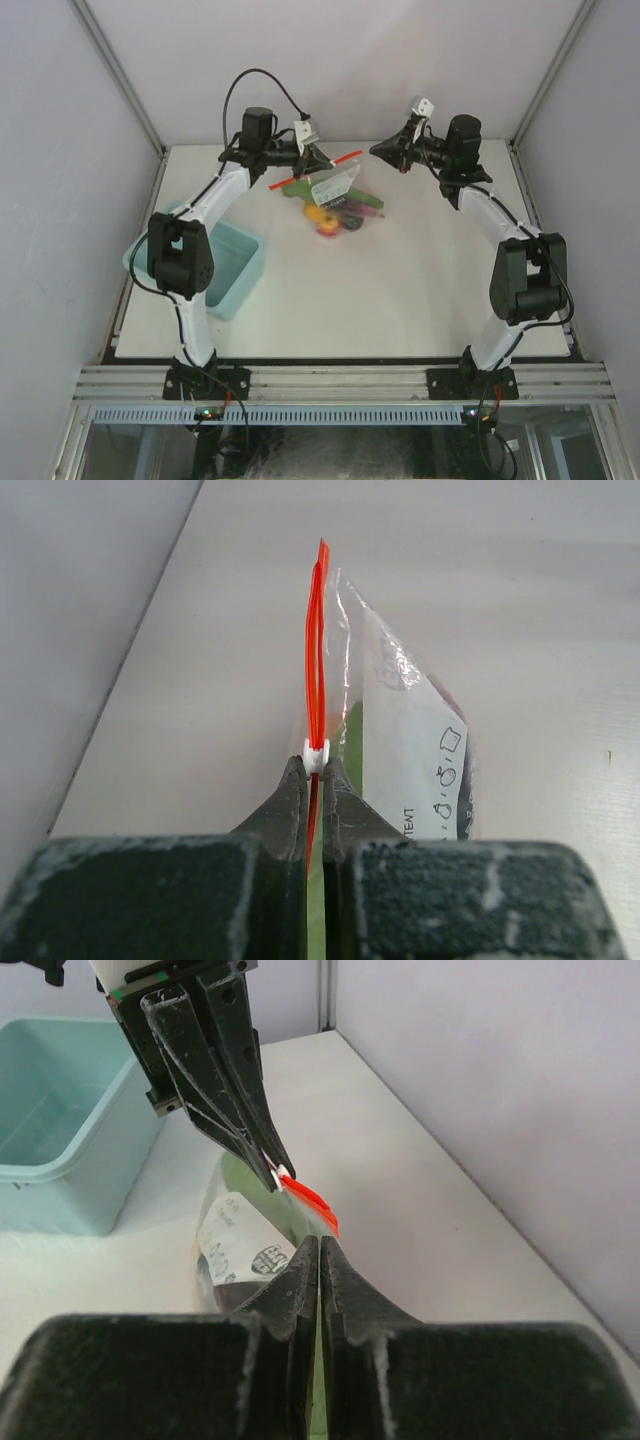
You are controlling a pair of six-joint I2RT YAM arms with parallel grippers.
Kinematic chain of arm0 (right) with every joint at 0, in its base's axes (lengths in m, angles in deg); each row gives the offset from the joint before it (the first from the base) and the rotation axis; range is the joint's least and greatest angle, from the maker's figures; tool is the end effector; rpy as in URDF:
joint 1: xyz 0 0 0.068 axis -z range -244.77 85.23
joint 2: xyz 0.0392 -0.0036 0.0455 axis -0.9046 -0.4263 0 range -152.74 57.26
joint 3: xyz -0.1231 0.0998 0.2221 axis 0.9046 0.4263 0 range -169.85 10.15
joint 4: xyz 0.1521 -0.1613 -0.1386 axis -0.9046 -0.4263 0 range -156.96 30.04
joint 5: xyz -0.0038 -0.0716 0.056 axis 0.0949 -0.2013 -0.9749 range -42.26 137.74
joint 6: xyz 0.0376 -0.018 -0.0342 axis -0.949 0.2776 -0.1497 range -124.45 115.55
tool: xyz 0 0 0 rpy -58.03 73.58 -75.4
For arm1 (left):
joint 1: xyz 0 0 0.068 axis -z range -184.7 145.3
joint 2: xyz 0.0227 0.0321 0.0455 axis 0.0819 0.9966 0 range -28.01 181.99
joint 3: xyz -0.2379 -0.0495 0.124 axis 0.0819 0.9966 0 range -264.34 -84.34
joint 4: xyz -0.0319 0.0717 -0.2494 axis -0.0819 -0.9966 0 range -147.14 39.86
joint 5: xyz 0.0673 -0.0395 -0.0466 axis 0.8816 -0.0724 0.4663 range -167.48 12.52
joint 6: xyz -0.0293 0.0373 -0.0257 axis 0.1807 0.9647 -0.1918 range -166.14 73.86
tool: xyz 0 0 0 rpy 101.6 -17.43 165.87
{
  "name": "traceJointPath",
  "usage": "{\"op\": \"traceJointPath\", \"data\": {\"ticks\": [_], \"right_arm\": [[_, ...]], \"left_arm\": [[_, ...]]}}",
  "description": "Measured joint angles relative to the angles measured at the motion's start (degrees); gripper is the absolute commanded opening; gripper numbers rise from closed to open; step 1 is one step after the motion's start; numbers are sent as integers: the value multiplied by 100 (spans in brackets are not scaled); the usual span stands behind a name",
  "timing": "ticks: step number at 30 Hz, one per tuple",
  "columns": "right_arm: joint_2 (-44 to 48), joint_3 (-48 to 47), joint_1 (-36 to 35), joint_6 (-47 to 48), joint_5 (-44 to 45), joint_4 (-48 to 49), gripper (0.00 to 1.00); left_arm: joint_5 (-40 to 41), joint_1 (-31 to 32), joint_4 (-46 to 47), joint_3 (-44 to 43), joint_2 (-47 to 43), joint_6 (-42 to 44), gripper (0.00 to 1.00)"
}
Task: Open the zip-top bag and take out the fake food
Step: Unzip the zipper food storage bag at the center of the board.
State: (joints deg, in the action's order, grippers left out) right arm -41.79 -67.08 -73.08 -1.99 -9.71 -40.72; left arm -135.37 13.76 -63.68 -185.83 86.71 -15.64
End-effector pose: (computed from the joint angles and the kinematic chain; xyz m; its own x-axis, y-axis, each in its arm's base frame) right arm 0.3958 0.0881 0.3348 -0.0053 -0.0241 -0.9997 -0.9120 0.4101 -0.0051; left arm 0.4321 -0.1760 0.3137 0.0815 0.2571 -0.9629 0.9799 0.1557 0.1245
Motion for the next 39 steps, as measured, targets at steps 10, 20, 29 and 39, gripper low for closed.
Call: {"op": "traceJointPath", "data": {"ticks": [10, 20, 29, 39], "right_arm": [[20, 0, -138, -22, -181, 179, 95], [-7, 175, -446, 1106, -560, 125, 98], [-66, 76, -446, 1958, -413, -664, 67], [-417, -592, -461, 2378, -365, -1727, 58]], "left_arm": [[28, -7, 446, 297, -166, -247, 0], [177, 258, 22, 326, -299, 282, 0], [356, 422, -531, 310, -330, 815, 0], [374, 442, -745, 310, -367, 1019, 0]]}}
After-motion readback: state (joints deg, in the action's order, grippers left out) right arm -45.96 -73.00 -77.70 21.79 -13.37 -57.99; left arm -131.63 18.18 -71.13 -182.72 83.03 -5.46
